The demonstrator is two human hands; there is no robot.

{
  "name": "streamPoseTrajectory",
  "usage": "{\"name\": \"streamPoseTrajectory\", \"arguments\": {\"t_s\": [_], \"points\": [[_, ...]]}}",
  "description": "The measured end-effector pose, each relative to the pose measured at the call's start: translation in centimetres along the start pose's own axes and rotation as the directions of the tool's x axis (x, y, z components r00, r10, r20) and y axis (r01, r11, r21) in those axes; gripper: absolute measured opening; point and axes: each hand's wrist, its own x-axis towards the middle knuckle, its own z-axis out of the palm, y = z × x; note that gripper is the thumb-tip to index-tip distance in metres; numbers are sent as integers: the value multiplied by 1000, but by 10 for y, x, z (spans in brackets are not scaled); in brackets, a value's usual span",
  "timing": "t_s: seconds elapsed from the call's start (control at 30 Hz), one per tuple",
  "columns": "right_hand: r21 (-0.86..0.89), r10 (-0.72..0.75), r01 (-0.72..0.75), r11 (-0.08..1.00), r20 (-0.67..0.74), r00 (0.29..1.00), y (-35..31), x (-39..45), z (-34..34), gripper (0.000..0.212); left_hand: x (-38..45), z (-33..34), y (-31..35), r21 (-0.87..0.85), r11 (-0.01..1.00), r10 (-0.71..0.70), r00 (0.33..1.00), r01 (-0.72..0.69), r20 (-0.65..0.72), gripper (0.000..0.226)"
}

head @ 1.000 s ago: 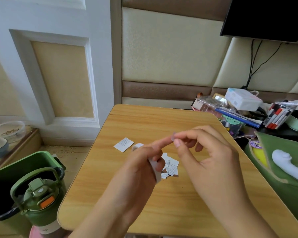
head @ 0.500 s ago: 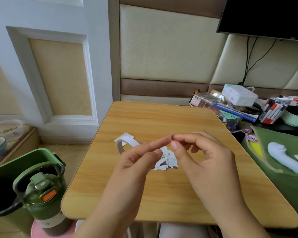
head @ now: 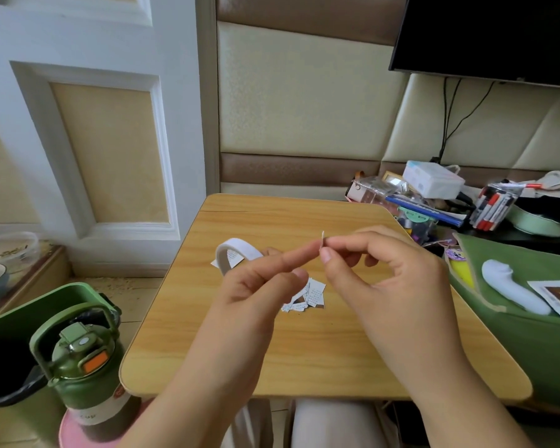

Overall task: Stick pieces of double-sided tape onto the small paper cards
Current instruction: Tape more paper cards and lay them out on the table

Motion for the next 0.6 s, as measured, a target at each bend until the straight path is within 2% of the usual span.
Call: {"name": "streamPoseTrajectory", "arguments": {"t_s": [0.1, 0.2, 0.5, 0.6], "points": [[-134, -88, 83, 988, -32, 996, -2, 0, -1, 14, -1, 3, 2, 8, 1000, 11, 1000, -11, -3, 34], [-195, -131, 119, 974, -48, 990, -4, -1, -3, 11, -3, 4, 5, 9, 1000, -4, 1000, 4, -10, 35], [5, -10, 10, 1000, 16, 1000, -6, 0, -9, 7, -3, 4, 10, 28, 1000, 8, 1000, -8, -13, 30], [-14, -10, 10, 1000, 17, 1000, -7, 1, -10, 6, -3, 4, 11, 43, 999, 21, 1000, -21, 18, 32]]}}
